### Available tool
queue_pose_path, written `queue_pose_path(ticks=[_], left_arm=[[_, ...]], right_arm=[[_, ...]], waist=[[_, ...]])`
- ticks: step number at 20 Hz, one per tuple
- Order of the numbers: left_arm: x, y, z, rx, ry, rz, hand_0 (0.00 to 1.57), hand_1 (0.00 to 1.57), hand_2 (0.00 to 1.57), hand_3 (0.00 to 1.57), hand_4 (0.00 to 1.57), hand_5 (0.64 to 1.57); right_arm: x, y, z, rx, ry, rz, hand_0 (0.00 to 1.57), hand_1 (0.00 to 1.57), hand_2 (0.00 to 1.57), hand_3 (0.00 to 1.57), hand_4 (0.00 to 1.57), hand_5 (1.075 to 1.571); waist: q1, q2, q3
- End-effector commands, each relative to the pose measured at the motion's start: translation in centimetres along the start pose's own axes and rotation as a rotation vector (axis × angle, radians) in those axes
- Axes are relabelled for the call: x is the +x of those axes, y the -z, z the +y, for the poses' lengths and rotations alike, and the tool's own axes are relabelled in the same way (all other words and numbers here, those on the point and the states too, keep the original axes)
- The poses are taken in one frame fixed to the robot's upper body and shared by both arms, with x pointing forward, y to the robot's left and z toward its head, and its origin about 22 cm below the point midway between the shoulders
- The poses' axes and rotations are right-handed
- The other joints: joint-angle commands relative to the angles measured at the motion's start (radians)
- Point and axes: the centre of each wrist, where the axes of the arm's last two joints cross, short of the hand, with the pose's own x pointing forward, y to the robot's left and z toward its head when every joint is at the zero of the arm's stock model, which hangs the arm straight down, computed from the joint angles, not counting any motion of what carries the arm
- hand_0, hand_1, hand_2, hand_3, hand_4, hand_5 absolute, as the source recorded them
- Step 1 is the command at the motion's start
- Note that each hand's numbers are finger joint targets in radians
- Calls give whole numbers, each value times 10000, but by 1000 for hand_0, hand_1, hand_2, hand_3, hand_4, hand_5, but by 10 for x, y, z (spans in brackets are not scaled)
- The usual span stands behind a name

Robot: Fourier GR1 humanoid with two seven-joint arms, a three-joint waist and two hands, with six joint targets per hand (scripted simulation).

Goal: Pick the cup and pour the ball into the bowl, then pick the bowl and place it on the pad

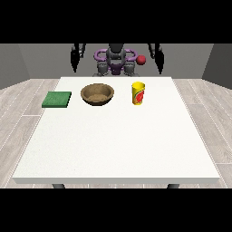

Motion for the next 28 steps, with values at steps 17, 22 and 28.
queue_pose_path(ticks=[17, 22, 28], left_arm=[[79, -36, -58, -1161, -2097, -2333, 0, 0, 0, 0, 0, 1467], [66, 14, -45, -784, -1357, -3885, 0, 0, 0, 0, 0, 1376], [76, 49, -23, -301, -501, -4845, 0, 0, 0, 0, 0, 1269]], right_arm=[[19, -11, -15, -300, 559, -838, 0, 0, 0, 0, 0, 1564], [34, 25, -9, 409, 675, -2173, 0, 0, 0, 0, 0, 1563], [23, 42, -34, 556, 601, -3550, 0, 0, 0, 0, 0, 1562]], waist=[[92, -1346, 59], [-211, 554, 57], [-500, 2309, 63]])
